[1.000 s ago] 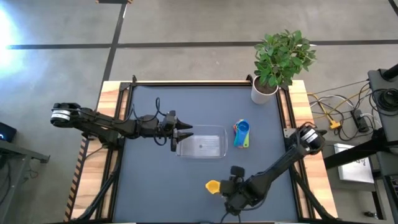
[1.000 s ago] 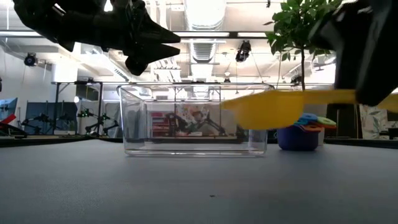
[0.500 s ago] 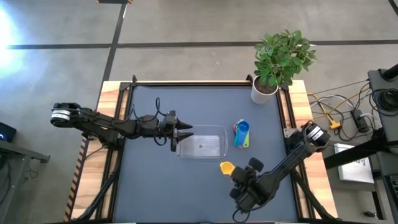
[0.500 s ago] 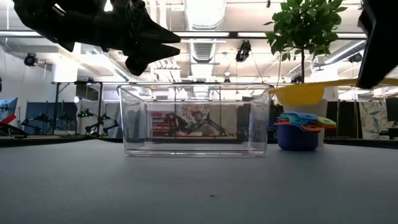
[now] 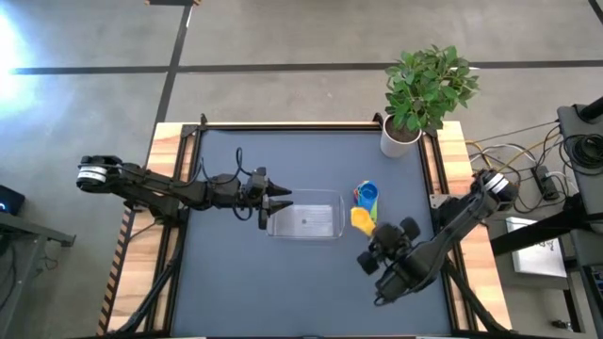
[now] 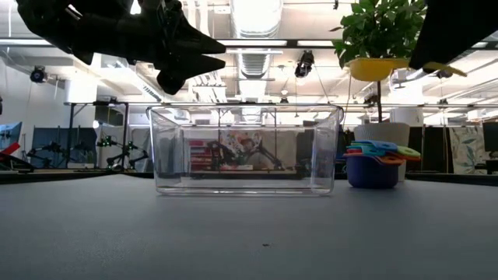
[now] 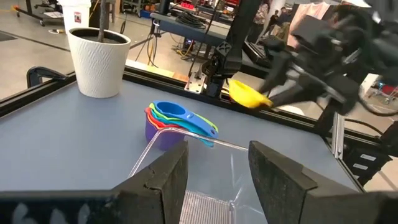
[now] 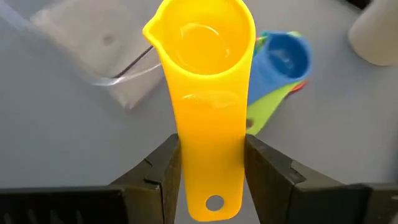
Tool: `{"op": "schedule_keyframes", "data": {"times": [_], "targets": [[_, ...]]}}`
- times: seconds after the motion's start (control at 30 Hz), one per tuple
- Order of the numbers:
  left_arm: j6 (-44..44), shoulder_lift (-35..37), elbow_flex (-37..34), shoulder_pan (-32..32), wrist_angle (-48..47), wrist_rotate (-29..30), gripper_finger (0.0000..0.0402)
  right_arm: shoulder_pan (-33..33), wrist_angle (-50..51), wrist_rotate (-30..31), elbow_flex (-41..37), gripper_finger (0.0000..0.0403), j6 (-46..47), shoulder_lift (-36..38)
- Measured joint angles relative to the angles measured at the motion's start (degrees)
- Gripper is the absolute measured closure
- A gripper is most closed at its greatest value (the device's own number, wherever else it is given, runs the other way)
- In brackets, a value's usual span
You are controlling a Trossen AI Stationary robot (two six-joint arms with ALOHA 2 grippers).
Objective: Nest measuring cups in basket
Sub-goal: Stack the yellow measuring cup on top of the blue measuring cup
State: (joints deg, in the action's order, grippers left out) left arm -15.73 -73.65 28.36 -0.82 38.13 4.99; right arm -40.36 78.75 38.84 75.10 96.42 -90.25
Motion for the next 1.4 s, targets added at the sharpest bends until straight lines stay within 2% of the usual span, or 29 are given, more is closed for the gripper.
{"op": "schedule_keyframes", "data": {"times": [0.17, 0.3, 0.47, 0.6, 0.87, 1.13, 1.23, 1.4], "targets": [[0.0, 0.0, 0.0, 0.0, 0.0, 0.0, 0.0250, 3.1, -1.1, 0.3, -8.9, 0.0263, 3.3, 6.1], [0.0, 0.0, 0.0, 0.0, 0.0, 0.0, 0.0250, 5.8, -6.5, 0.1, -16.7, 0.0260, 4.0, 13.0], [0.2, 0.0, 0.0, 0.0, 0.0, 0.0, 0.0250, 9.2, -19.7, -0.4, -25.5, 0.0259, -1.6, 20.8], [0.2, 0.0, 0.0, 0.0, 0.0, 0.0, 0.0250, 12.7, -27.1, -1.8, -30.2, 0.0258, -6.7, 23.0], [0.2, -0.3, 0.0, 0.0, 0.0, 0.0, 0.0250, 17.3, -27.1, -2.7, -32.0, 0.0257, -8.9, 22.8], [0.5, -0.5, 0.0, 0.0, 0.0, 0.0, 0.0250, 17.7, -27.3, -4.8, -32.0, 0.0256, -9.7, 22.7], [0.5, -0.5, 0.0, 0.0, 0.0, 0.0, 0.0250, 17.7, -27.5, -4.8, -32.0, 0.0244, -10.3, 22.7], [0.5, -0.5, 0.0, 0.0, 0.0, 0.0, 0.0250, 17.7, -28.8, -4.6, -32.0, 0.0200, -11.6, 22.7]]}}
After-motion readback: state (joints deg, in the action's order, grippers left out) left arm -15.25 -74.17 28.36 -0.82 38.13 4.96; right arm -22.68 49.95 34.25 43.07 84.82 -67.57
